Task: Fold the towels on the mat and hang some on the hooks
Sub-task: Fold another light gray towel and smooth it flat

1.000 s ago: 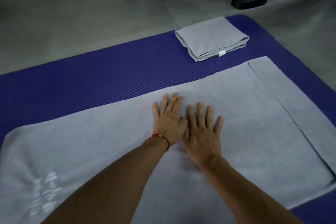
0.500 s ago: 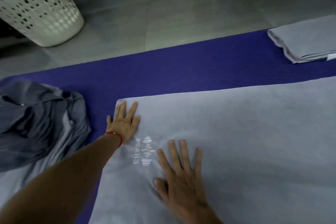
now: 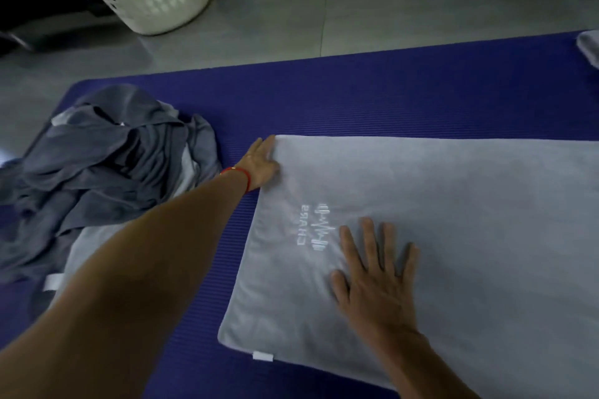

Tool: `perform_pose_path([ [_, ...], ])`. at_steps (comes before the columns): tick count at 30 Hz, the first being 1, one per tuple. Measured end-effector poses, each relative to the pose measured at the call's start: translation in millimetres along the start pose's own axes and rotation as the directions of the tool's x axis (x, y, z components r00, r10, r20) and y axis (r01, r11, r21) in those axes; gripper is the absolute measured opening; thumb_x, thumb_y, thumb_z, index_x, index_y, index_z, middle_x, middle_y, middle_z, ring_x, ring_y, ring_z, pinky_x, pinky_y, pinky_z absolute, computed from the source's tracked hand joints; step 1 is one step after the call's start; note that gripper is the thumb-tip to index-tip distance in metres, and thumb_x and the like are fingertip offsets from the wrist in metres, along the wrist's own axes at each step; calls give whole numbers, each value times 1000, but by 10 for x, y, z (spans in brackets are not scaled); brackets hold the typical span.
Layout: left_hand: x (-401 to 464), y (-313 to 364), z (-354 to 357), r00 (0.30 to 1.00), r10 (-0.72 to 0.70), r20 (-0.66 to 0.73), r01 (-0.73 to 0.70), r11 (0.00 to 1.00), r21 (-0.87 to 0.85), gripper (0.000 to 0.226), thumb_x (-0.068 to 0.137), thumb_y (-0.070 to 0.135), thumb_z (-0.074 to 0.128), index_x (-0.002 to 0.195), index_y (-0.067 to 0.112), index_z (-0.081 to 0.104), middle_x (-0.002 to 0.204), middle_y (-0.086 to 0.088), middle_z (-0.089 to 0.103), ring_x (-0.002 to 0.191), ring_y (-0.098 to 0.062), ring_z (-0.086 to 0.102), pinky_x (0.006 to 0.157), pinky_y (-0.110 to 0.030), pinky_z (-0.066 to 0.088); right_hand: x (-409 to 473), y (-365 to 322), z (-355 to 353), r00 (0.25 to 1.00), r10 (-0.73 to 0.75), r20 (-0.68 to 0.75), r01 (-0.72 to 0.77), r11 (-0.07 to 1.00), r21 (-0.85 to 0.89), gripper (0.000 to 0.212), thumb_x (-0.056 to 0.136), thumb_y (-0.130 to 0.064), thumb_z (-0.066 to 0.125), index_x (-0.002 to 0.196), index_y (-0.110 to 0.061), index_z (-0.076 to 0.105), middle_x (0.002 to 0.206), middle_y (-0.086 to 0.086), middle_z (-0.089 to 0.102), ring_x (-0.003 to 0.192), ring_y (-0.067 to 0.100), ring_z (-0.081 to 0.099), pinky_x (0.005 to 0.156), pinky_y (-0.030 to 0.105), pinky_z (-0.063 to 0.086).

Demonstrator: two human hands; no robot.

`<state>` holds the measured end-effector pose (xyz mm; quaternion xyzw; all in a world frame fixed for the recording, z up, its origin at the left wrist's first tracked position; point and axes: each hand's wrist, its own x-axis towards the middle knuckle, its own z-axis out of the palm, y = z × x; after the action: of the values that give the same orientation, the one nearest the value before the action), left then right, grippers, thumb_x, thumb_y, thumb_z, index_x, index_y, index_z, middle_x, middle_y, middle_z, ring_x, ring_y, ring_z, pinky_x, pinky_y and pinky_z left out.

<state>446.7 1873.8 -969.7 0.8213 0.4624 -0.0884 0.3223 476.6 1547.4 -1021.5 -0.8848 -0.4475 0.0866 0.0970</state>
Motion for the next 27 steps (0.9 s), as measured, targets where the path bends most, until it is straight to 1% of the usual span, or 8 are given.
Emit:
perform_pose_path([
  [3,-467,-177,108,997,-40,-64,24,971,-240,62,103,26,50,159,25,24,165,2,25,151,-18,24,122,-30,18,-147,-414,41,999,-22,-25,24,993,120,77,82,-33,68,154,-22,44,163,15,32,151,45,25,115,72,17],
  [7,-1070,-429,209,999,-10,-37,-4,935,-355,52,107,31,44,157,32,30,160,8,32,149,-12,26,114,-18,17,-525,-1022,20,890,-453,44,426,864,267,55,93,-32,58,145,-39,42,170,5,14,157,35,3,122,63,9],
  [10,-1515,-588,356,999,-33,-5,26,872,-489,51,108,39,37,158,35,26,158,15,29,145,-2,23,109,-15,15,-720,-1278,143,770,-620,152,580,779,238,46,88,-44,62,133,-46,55,165,3,31,154,35,23,114,70,24],
  [13,-1714,-748,502,1000,-4,6,7,828,-561,50,108,44,34,157,37,26,160,22,22,147,2,19,115,-21,14,-770,-1317,260,753,-621,220,601,784,153,52,87,-51,62,138,-44,53,163,4,36,151,35,31,110,72,29],
  [16,-1601,-859,509,999,34,-27,-42,873,-485,50,106,51,34,155,40,31,164,17,23,150,0,17,125,-31,10,-769,-1232,241,784,-593,184,567,804,180,52,97,-41,40,147,-30,50,163,-1,36,153,25,28,120,61,24],
  [20,-1312,-857,398,993,74,-89,-88,981,-174,65,91,62,28,154,50,24,157,7,39,147,-20,30,123,-45,17,-705,-1092,181,791,-600,119,560,789,254,49,105,-37,33,149,-23,50,157,-9,45,150,10,32,118,45,14],
  [23,-1031,-731,282,997,11,-77,-16,998,-59,68,85,67,26,151,61,11,136,-4,46,134,-34,37,118,-52,23,-651,-1069,148,783,-612,107,567,774,282,48,104,-39,36,149,-27,48,154,-13,49,149,6,32,118,45,15],
  [27,-696,-529,191,995,61,-82,-57,997,46,60,100,44,41,156,47,19,129,-8,45,126,-36,43,115,-50,30,-630,-1055,199,735,-660,154,608,742,282,43,89,-37,59,131,-45,56,150,-13,50,147,11,36,118,49,25],
])
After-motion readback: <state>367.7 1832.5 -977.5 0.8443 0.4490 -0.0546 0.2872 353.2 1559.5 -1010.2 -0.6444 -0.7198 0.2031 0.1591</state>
